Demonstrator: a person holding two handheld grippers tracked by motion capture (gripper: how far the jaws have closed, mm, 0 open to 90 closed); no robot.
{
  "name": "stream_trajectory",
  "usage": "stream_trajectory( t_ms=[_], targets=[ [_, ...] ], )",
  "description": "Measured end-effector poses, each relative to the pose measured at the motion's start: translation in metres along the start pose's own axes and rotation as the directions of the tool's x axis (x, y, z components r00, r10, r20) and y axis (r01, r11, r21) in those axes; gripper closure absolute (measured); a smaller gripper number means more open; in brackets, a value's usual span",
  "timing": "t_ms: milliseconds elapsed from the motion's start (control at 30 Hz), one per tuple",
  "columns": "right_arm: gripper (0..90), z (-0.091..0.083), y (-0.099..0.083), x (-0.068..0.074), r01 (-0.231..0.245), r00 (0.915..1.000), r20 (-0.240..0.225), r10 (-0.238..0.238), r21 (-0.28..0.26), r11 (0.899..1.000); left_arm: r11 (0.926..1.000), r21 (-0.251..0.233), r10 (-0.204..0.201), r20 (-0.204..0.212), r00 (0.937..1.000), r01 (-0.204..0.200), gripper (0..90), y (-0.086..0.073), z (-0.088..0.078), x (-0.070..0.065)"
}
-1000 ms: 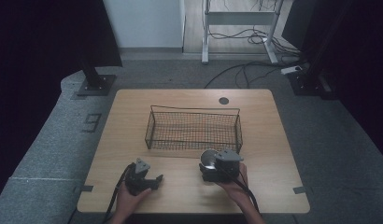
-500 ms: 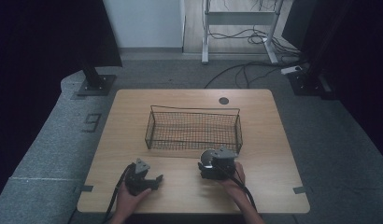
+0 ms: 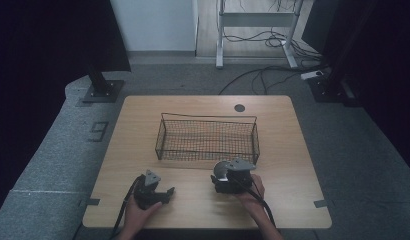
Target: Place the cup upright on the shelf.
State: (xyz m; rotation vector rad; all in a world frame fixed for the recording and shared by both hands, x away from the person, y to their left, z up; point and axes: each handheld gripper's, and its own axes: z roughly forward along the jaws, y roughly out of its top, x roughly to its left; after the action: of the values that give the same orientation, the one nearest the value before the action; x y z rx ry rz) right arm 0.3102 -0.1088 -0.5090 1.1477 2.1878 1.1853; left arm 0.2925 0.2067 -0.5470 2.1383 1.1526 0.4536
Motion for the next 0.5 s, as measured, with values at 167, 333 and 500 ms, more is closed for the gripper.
stream_trajectory(
  t_ms=[167, 333, 500],
  targets=[
    [13.5, -0.009, 0.006, 0.003, 0.021, 0.9991, -0.035, -0.023, -0.037, 0.999, 1.0, 0.0, 0.0, 0.0, 1.0, 0.0, 17.0, 0.0, 0.0, 0.0],
    [13.5, -0.018, 0.014, 0.003, 0.035, 0.9979, -0.052, -0.038, -0.055, 0.998, 1.0, 0.001, 0.001, 0.0, 1.0, -0.001, 17.0, 0.0, 0.0, 0.0],
    [13.5, -0.022, 0.021, -0.001, 0.016, 0.9986, -0.049, -0.02, -0.074, 0.997, 1.0, 0.001, 0.001, 0.0, 1.0, -0.001, 17.0, 0.0, 0.0, 0.0]
  ],
)
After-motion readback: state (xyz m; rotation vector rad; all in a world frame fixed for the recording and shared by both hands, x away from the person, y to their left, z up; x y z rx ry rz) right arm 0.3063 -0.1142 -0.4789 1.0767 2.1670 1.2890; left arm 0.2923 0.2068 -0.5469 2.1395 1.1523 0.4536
